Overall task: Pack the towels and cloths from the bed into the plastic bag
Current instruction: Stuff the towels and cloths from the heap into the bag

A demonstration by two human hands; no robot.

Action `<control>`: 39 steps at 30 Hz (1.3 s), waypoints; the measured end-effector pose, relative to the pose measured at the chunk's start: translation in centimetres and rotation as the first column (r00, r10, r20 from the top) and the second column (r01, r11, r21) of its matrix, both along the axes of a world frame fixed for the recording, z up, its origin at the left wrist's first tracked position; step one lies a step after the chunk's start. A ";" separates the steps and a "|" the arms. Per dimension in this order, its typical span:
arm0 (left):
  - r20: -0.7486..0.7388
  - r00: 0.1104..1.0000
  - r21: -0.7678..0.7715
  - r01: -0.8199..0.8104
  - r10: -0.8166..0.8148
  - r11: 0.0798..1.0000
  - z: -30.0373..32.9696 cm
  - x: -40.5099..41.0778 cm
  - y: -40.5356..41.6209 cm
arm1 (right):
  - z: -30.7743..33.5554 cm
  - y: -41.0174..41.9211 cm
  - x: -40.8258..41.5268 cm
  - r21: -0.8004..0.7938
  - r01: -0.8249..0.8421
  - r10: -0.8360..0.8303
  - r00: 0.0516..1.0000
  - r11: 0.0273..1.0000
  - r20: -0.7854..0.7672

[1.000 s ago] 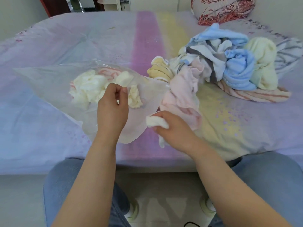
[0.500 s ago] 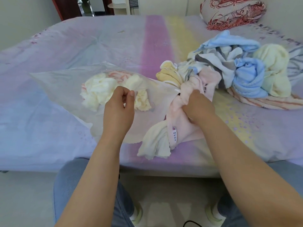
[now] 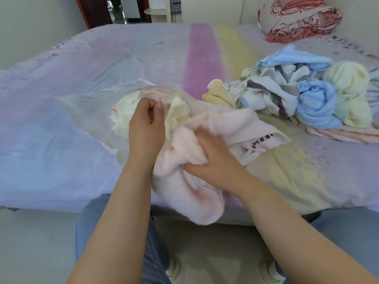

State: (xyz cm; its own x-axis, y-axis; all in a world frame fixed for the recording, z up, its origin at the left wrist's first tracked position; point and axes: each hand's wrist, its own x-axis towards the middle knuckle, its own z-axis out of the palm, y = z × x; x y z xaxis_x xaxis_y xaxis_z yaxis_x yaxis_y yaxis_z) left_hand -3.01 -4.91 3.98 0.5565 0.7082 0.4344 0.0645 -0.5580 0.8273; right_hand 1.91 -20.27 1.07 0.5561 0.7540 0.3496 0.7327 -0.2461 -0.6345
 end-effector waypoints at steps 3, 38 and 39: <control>0.003 1.000 0.001 0.016 -0.016 1.000 0.1 -0.6 0.1 | -3.0 1.4 0.2 -0.215 0.060 -0.113 0.964 0.975 -0.242; -0.160 0.979 0.092 0.142 -0.126 0.986 -1.1 -3.3 -0.1 | -7.6 5.0 -4.0 -0.415 0.266 -0.193 0.958 0.870 0.210; -0.154 0.980 0.091 0.145 -0.130 0.985 -1.1 -3.5 0.0 | -8.1 5.3 -3.9 -0.351 0.320 -0.223 0.931 0.880 0.289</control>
State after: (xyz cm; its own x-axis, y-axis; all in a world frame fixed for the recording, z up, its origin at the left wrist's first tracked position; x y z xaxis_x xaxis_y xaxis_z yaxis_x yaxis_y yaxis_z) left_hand -6.46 -4.92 2.91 0.7084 0.5773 0.4060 0.0980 -0.6502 0.7534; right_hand -2.00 -15.01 -7.00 0.6974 0.6859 0.2076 0.7150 -0.6460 -0.2674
